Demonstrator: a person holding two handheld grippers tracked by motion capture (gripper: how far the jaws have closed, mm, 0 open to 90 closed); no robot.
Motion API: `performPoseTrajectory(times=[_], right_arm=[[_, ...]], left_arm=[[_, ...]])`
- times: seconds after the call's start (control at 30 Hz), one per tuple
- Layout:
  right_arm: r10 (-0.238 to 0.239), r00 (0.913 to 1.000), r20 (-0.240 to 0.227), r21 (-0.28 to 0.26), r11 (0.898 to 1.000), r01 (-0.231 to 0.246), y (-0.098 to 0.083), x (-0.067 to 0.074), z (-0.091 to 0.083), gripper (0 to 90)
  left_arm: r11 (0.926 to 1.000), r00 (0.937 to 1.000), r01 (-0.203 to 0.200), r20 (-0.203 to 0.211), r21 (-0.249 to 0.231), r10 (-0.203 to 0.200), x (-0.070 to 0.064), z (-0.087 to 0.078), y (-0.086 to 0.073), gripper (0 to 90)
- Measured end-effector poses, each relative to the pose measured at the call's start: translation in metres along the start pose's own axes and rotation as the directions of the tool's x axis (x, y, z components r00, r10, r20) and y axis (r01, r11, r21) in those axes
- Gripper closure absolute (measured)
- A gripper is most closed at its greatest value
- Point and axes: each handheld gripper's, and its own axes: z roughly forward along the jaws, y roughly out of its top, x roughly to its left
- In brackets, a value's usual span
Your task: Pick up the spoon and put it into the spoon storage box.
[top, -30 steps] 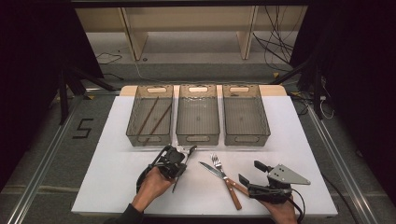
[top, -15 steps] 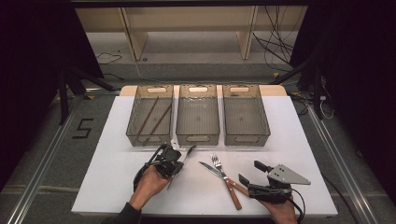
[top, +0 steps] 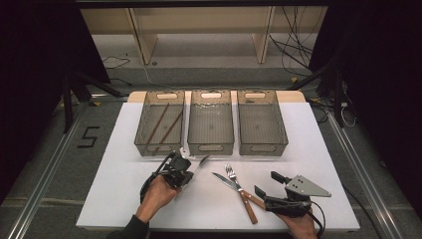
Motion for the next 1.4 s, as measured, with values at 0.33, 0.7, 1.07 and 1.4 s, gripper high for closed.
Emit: performPoseTrajectory(times=[0.33,0.7,1.07,1.4], right_arm=[[0.001,1.0000,0.000,-0.001,1.000,-0.001,0.000,0.000,0.000,24.2],[0.001,1.0000,-0.001,0.002,1.000,-0.001,0.000,0.000,-0.001,24.2],[0.002,1.0000,-0.001,0.001,1.000,-0.002,0.000,0.000,0.000,24.2],[0.003,1.0000,-0.002,0.001,1.000,-0.003,0.000,0.000,0.000,24.2]], left_arm=[[1.0000,0.9999,-0.009,0.006,0.002,0.009,0.004,-0.003,0.000,89.9],[0.9997,0.9998,-0.016,0.015,-0.018,0.016,0.007,-0.012,0.001,90.0],[0.9999,0.9998,-0.014,0.017,0.001,0.014,0.009,-0.003,-0.003,89.9],[0.9999,1.0000,-0.006,0.004,0.011,0.006,0.009,0.000,-0.003,88.7]])
